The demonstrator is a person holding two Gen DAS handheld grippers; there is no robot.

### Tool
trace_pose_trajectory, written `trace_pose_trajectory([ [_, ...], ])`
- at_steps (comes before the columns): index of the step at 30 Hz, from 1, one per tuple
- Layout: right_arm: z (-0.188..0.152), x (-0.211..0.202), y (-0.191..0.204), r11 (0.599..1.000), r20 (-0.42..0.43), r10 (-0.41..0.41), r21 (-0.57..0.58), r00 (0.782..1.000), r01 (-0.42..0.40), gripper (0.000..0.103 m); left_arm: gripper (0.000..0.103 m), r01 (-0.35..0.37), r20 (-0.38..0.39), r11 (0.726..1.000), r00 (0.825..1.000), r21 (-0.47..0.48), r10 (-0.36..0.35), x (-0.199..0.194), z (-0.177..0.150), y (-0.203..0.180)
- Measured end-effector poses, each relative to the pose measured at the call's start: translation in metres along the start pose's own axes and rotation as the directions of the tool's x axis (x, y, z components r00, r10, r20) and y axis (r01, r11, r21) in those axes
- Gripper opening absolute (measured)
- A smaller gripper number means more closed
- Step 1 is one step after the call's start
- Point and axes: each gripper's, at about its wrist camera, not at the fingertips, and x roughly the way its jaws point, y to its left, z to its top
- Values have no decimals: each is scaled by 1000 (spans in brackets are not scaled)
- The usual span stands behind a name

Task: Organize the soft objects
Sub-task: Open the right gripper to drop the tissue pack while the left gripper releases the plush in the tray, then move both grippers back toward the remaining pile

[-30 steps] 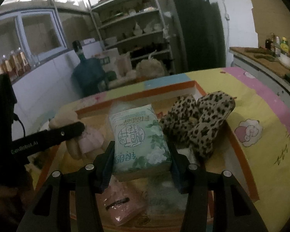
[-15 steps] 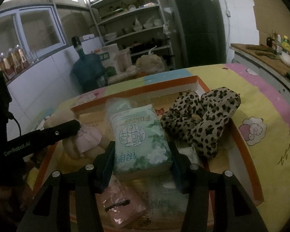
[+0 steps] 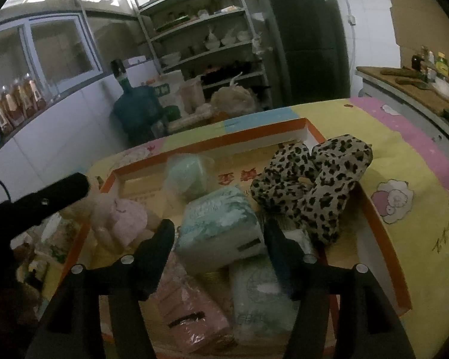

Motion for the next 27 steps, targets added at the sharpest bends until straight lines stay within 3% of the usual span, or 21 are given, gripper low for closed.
trace_pose_trajectory([
  [14,-8,-38,16,999,92,-27,20,995,25,65,73,83,71,994,994,70,-88,-56,-13,-5],
  [18,-15,-51,28,1000,109,-23,6,994,23,65,73,44,89,995,995,95,-52,-71,-25,2],
  [21,-21,-58,38,1000,123,-10,-1,992,10,65,73,-26,120,992,993,125,11,-83,-39,13],
  [27,-37,-68,69,999,137,47,-34,989,-43,67,73,-92,132,991,988,95,79,-110,-67,42],
])
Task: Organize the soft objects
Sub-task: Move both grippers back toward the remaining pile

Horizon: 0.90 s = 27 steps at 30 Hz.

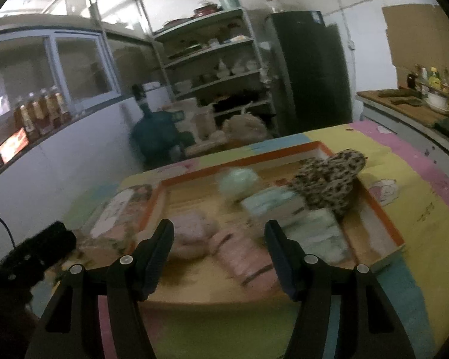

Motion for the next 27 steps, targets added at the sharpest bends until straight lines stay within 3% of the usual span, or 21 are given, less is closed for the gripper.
trace_pose_trajectory([
  [8,-16,-5,55,995,4,92,-45,996,-92,72,73,-86,35,993,995,-80,89,-57,-24,53],
  [13,-27,4,94,985,-41,146,-89,989,-149,72,73,-143,42,980,988,-135,150,-82,-35,89],
  [23,-54,27,169,958,-152,219,-152,964,-241,72,73,-182,36,969,981,-167,191,-103,-47,148],
  [27,-62,40,190,953,-193,229,-154,954,-260,72,73,-165,22,970,985,-176,172,-101,-51,167],
])
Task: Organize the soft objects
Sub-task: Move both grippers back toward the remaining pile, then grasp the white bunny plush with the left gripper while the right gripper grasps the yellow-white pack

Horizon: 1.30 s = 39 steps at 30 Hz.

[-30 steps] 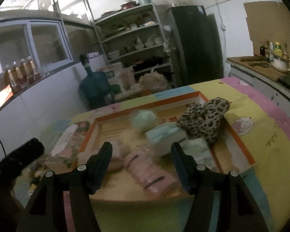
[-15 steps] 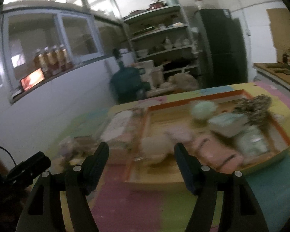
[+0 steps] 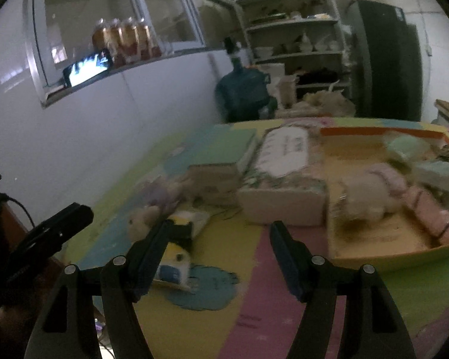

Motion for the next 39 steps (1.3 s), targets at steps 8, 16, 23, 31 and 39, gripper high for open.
trace_pose_trajectory([
  [8,2,32,21,1000,-76,10,-2,997,-10,72,73,40,-27,999,999,-4,-40,10,-4,20],
  [16,-1,59,38,1000,-129,-7,-10,992,6,72,73,93,-50,995,994,-21,-94,21,-7,35],
  [23,-3,73,45,999,-156,-36,-13,987,35,72,73,125,-57,992,990,-18,-126,26,-8,42],
  [31,-6,83,50,997,-168,-77,-25,983,74,72,73,157,-59,987,986,-11,-158,32,-8,47],
  [39,-11,85,57,993,-167,-106,-67,980,96,53,73,195,-85,981,977,-2,-195,43,-7,44],
])
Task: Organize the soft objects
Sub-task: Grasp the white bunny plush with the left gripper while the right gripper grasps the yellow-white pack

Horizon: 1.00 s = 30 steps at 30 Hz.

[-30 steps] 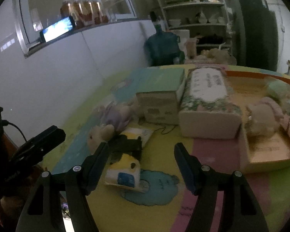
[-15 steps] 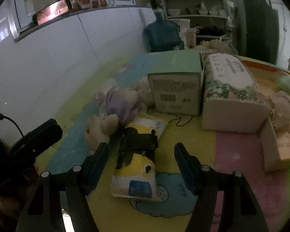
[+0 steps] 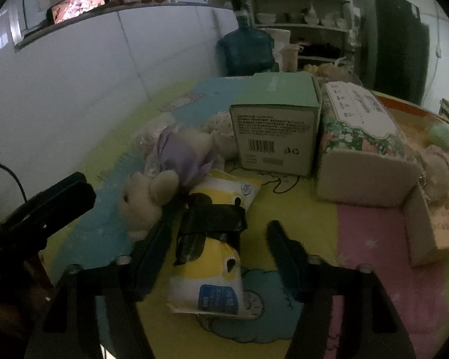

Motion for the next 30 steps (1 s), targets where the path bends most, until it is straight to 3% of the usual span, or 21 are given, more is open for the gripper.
trace_pose_trajectory([
  [3,0,-1,1,1000,2,16,-18,1000,-16,42,73,14,-16,1000,1000,11,-14,7,2,-4],
  [17,-11,-29,-16,1000,54,-18,-13,998,19,41,73,26,-121,997,992,75,-17,45,5,-20],
  [24,-7,-34,-21,1000,68,-13,0,998,13,41,73,-7,-235,997,972,79,25,64,4,-19],
  [28,-9,-36,-20,1000,74,-17,2,997,17,41,72,-27,-236,996,971,84,46,65,2,-19],
  [30,-9,-38,-20,1000,81,-20,0,997,20,41,65,-38,-225,996,973,78,55,63,2,-18],
])
